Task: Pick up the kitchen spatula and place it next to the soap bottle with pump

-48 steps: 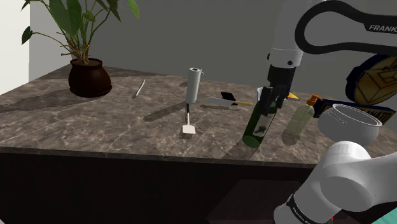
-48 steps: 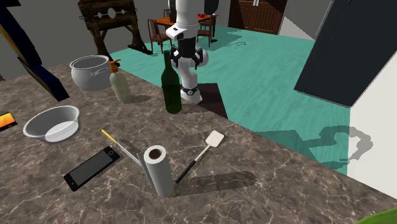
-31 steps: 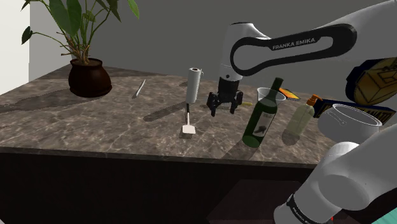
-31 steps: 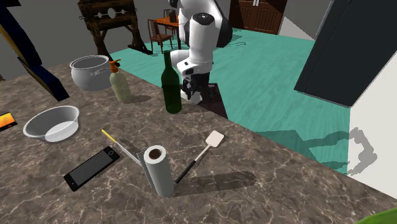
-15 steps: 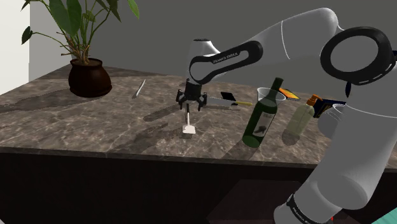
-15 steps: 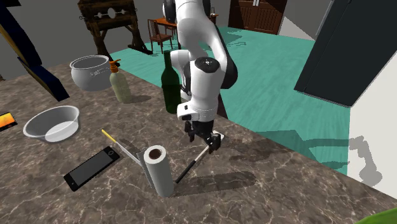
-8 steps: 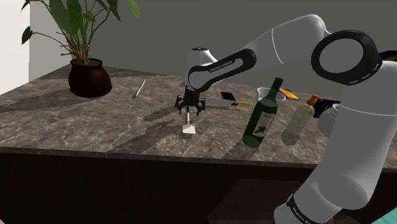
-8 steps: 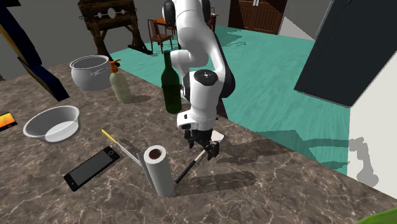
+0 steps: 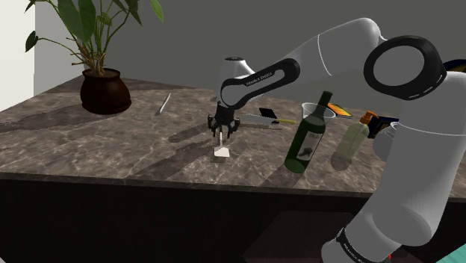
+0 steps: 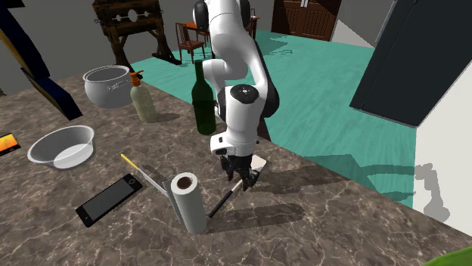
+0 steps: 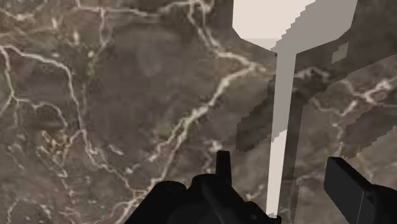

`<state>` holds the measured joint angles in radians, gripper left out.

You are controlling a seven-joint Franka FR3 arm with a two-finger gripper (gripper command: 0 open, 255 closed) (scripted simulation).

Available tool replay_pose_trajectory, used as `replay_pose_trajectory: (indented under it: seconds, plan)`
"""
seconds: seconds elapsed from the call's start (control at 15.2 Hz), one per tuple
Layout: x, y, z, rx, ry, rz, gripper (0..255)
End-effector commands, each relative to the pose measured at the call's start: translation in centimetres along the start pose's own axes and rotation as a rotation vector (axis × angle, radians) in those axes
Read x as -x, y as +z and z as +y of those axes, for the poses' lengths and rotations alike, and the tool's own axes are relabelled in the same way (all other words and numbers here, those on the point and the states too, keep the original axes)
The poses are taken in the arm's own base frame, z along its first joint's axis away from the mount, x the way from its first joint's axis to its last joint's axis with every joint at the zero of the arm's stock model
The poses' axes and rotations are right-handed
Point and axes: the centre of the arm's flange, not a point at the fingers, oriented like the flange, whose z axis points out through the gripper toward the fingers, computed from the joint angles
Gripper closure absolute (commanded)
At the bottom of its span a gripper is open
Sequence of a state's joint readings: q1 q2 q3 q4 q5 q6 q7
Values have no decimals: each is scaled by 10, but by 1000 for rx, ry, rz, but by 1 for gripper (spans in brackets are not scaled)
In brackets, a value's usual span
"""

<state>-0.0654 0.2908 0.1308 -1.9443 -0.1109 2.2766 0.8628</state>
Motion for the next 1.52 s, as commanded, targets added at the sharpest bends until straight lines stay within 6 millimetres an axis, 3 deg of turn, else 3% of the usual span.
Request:
replay_pose_trajectory:
  seconds: [0.0,0.53,1.45]
  plan:
    - [0,0,0,0,0,0,255]
    - [0,0,0,0,0,0,255]
    - [-5,-74,0,0,0,0,255]
